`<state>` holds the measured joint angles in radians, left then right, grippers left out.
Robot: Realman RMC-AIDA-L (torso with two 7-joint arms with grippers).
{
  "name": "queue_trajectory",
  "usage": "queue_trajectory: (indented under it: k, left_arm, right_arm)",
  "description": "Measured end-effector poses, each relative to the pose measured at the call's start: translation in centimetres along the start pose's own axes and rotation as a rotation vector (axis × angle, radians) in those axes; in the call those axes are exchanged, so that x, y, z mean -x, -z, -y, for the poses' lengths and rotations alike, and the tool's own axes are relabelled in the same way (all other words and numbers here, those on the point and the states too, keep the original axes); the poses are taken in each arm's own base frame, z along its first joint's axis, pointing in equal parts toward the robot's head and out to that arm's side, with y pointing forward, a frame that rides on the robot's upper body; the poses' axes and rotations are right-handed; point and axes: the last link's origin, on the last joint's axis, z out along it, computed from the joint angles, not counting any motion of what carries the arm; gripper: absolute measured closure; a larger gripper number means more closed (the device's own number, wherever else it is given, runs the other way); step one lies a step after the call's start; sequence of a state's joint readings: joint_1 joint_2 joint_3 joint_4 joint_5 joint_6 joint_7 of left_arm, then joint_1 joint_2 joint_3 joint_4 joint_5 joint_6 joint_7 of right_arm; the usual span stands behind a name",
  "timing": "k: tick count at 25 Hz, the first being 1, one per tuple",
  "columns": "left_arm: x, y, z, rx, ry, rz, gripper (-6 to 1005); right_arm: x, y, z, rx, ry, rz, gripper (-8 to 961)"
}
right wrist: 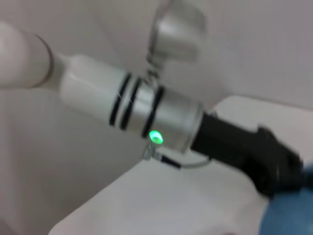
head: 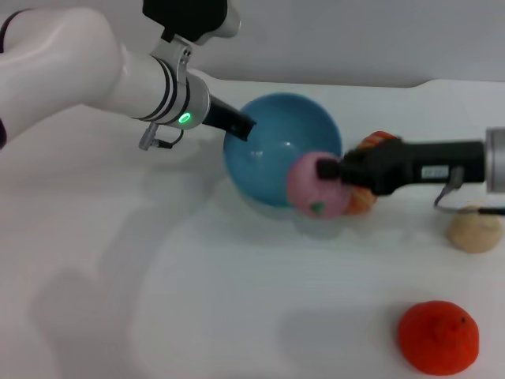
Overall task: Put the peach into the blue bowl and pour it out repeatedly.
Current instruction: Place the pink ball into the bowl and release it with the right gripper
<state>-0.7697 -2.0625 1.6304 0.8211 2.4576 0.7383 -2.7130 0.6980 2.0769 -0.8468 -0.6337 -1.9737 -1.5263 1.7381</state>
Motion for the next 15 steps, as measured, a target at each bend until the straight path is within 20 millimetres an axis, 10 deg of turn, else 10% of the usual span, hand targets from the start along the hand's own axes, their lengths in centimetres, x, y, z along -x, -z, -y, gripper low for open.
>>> queue_trajectory:
  k: [15]
  left_arm:
    - [-2.7,1.8,-3.3,0.097,-0.032,0.076,999]
  right_arm:
    - [-0.1,0.5,2.5,-0.178,-0.076,-0.033,873]
